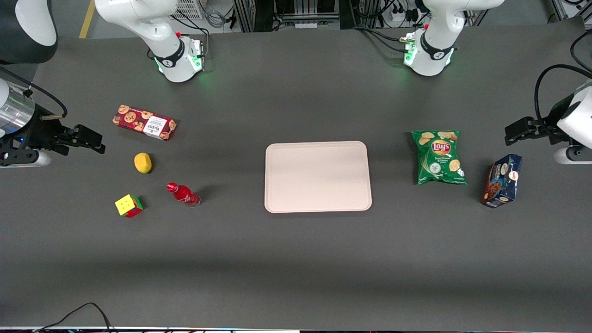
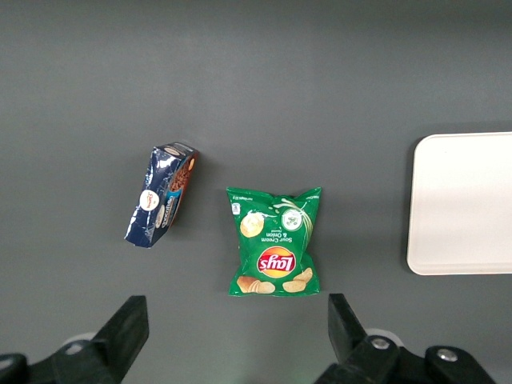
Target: Place coke bottle on tray
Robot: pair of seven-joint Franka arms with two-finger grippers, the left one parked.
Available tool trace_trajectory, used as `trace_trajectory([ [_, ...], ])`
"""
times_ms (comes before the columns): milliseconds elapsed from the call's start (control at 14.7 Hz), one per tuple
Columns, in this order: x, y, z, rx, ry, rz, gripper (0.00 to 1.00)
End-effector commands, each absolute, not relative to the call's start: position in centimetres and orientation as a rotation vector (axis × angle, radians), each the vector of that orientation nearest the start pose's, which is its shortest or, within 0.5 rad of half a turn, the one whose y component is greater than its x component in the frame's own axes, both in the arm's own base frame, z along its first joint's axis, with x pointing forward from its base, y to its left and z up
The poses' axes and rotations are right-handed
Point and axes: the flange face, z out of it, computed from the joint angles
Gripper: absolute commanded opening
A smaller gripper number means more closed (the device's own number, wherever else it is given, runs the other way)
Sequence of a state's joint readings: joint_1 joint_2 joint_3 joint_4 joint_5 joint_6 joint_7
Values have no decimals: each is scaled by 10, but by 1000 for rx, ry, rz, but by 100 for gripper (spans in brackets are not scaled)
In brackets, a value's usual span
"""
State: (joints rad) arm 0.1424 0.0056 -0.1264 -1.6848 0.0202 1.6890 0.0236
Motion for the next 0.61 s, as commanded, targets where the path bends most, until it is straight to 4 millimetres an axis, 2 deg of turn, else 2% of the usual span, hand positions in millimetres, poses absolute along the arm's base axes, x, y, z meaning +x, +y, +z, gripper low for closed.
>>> trace_trajectory([
  [0,569,13,580,-3099,15,-4,100],
  [273,571,15,580,-3099,34,-4,100],
  [545,575,33,572,-3101,96,-3,100],
])
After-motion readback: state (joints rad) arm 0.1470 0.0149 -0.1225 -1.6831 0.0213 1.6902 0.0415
